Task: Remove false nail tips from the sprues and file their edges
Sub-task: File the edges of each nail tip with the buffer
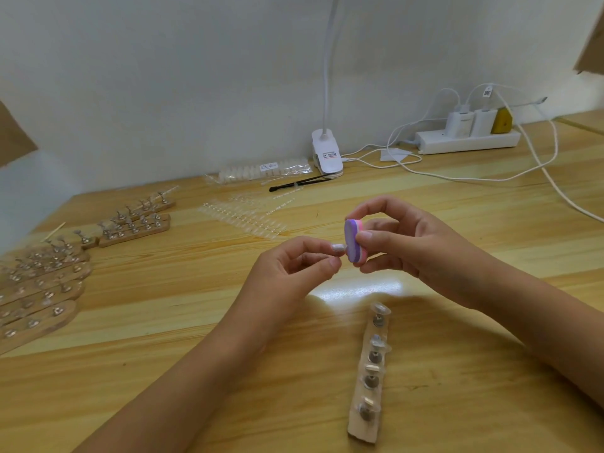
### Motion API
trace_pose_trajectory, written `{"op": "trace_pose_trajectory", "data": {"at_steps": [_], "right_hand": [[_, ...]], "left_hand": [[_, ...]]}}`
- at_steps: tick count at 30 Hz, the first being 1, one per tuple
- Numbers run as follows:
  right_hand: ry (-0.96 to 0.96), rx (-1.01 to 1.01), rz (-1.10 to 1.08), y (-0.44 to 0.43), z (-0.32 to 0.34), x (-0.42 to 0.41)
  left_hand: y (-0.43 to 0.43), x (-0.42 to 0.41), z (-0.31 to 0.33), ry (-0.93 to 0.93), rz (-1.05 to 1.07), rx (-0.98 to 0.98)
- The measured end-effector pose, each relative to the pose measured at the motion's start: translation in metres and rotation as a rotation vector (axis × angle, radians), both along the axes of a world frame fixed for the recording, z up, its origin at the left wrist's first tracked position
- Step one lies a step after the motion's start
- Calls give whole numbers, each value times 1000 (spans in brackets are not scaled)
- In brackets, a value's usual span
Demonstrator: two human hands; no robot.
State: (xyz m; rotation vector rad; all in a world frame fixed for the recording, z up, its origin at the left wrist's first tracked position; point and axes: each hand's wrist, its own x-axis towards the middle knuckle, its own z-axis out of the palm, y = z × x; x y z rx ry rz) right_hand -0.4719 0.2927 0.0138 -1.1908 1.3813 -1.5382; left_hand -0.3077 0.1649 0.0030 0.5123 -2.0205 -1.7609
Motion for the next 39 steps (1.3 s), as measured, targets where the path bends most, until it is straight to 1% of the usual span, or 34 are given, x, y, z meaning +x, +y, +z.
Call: {"op": "trace_pose_trajectory", "data": {"at_steps": [6, 12, 15, 19, 23, 26, 28, 31, 33, 35, 36, 37, 39], "right_hand": [[14, -19, -3, 0, 0, 1], [32, -20, 7, -1, -1, 2], [29, -49, -30, -1, -1, 2], [5, -87, -53, -1, 0, 3], [24, -69, -39, -1, -1, 4], [18, -46, -43, -3, -4, 4], [7, -32, -48, -3, -6, 2], [-14, -47, -118, -2, -2, -4], [-28, -54, -220, 0, 1, -13], [10, -27, -354, 1, 1, -23], [31, -4, -414, 1, 1, -27], [34, 13, -451, 0, 1, -30], [-7, 28, -460, -2, -1, -31]], "left_hand": [[1, -2, 0, 21, 15, 34], [-1, 0, -2, -10, -13, 42], [0, -1, -2, -5, -40, 106], [-1, -3, -1, 31, -20, 247], [0, -1, -1, 66, -40, 260], [-1, -3, -2, 59, -9, 274], [-3, -4, -3, 54, 14, 247], [-6, -1, -3, 41, 54, 100], [-9, 1, -4, 19, 90, -48], [-10, 1, -6, -14, 120, -199], [-11, 1, -7, -43, 124, -323], [-11, 0, -8, -86, 113, -487], [-9, -2, -11, -187, 37, -780]]}}
